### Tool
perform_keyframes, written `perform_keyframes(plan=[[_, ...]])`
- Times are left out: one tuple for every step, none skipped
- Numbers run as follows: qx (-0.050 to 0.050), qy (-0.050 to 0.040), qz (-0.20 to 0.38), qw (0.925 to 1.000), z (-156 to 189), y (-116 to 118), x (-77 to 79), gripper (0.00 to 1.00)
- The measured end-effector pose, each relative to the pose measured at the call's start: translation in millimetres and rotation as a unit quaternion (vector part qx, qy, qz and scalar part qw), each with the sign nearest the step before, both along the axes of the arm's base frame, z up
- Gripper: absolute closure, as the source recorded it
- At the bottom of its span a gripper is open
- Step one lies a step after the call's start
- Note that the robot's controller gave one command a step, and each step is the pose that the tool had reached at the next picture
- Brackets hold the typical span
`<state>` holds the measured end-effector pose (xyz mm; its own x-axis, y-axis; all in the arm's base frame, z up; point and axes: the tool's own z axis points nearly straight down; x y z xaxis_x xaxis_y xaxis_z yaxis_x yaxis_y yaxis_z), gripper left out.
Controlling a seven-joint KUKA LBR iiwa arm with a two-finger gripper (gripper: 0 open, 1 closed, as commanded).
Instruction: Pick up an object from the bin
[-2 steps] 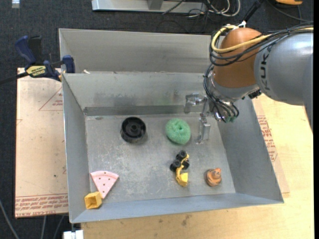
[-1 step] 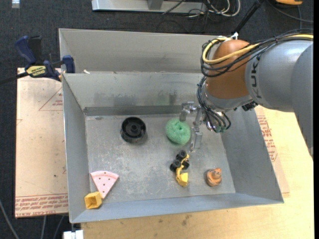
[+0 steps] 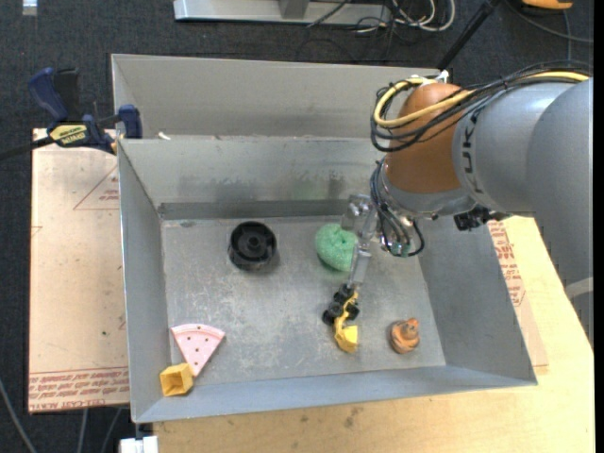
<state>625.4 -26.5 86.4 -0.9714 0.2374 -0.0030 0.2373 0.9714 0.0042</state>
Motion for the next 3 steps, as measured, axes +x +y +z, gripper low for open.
perform_keyframes(plan=[[-0.002, -0.0004, 0.091, 0.9958, -15.9, 28.1, 23.7, 1.0], [-0.002, -0.0004, 0.091, 0.9958, -15.9, 28.2, 23.7, 1.0], [-0.003, -0.0049, 0.108, 0.9941, 180.0, 21.2, 21.6, 1.0]])
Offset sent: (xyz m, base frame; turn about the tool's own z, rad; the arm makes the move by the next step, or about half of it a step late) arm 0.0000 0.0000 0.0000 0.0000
